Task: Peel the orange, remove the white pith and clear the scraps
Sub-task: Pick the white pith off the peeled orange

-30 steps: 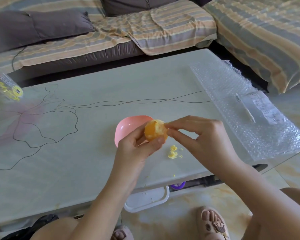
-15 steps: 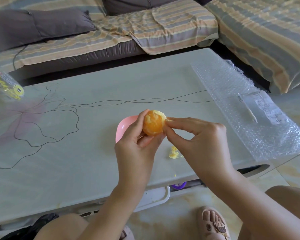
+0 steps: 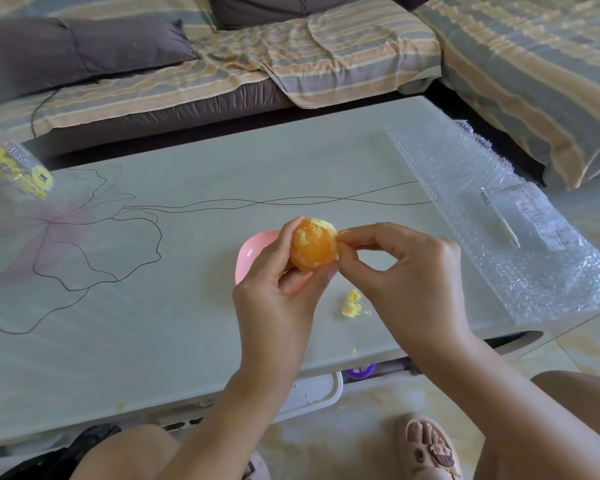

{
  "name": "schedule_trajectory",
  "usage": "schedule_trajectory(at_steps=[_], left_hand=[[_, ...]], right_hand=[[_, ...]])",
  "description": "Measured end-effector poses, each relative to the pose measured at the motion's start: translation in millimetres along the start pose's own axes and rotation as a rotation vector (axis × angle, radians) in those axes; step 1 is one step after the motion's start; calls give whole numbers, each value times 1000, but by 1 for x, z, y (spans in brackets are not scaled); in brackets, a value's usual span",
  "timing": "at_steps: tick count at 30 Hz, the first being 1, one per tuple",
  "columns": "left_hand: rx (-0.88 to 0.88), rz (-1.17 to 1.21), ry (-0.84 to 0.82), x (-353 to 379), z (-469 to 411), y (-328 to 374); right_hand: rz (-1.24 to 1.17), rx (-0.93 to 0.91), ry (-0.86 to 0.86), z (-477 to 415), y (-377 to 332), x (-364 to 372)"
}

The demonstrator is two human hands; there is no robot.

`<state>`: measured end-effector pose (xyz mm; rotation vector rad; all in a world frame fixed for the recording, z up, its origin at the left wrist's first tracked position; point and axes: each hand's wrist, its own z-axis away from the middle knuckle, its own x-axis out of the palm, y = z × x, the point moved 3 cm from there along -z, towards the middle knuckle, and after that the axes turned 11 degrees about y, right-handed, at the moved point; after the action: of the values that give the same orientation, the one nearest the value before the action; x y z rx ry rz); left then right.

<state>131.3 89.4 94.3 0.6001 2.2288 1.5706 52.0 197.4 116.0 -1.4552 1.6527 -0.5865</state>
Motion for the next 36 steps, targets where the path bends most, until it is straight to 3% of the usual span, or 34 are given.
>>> schedule_trajectory(at_steps=[4,9,14,20,36], left_hand=[[67,-49,34,-3,-3,-2],[327,-220,109,-5,-4,-3],[439,-277,150,-6,-6,0],[476,-292,170,-5,-6,3],[378,-208,156,-5,-5,5]], right_hand=[[-70,57,-60,0,-3,0],[-166,196,-44,4,-5,2],[-227,291,-43,5,-7,5],[-255,382,-50,1,-8,6],[-122,209,-5,-3,-12,4]])
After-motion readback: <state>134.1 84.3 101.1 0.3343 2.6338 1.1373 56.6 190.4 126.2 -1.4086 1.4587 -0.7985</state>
